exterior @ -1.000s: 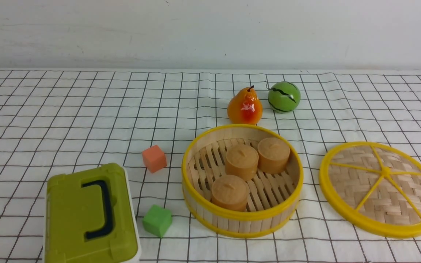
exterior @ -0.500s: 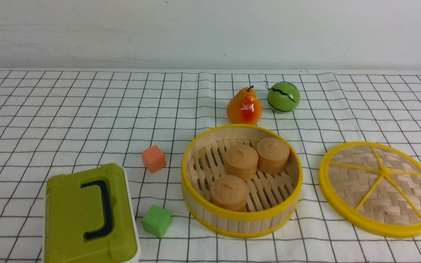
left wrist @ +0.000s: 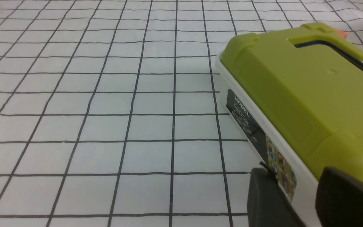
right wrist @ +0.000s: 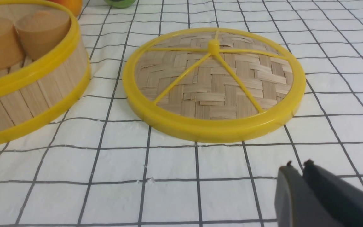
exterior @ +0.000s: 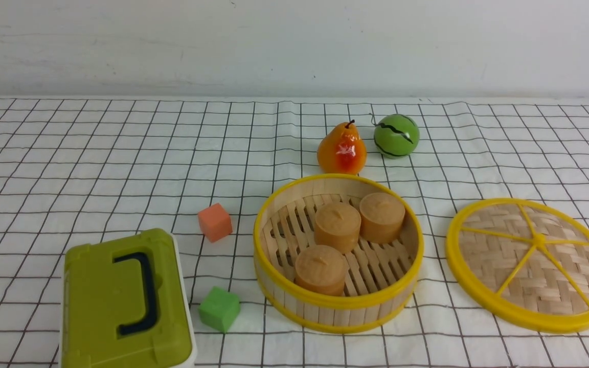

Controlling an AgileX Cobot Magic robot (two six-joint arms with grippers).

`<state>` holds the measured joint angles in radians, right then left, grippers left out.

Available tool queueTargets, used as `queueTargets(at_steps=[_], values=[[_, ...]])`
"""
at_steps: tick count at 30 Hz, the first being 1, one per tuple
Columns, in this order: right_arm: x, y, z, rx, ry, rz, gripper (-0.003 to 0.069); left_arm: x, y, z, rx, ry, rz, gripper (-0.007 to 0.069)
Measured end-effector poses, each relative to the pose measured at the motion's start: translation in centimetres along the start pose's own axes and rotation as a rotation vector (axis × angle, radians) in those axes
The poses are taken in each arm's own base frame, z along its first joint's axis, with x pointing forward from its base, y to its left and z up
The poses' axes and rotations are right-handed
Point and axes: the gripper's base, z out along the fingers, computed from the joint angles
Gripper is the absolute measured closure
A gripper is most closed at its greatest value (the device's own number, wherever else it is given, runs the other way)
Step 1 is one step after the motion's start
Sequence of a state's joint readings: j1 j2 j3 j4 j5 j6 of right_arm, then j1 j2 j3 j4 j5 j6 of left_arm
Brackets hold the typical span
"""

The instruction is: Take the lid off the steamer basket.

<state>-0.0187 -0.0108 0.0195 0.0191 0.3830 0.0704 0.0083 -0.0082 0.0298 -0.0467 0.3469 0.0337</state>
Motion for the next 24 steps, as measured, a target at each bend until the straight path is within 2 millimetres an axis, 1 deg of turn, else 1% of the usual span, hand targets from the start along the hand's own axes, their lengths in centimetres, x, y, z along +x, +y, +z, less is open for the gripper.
queueTargets(at_steps=[24], values=[[0.0, 0.0, 0.0, 0.0, 0.0, 0.0, 0.0572, 0.0, 0.0, 0.0, 0.0, 0.0, 0.0, 0.0385]])
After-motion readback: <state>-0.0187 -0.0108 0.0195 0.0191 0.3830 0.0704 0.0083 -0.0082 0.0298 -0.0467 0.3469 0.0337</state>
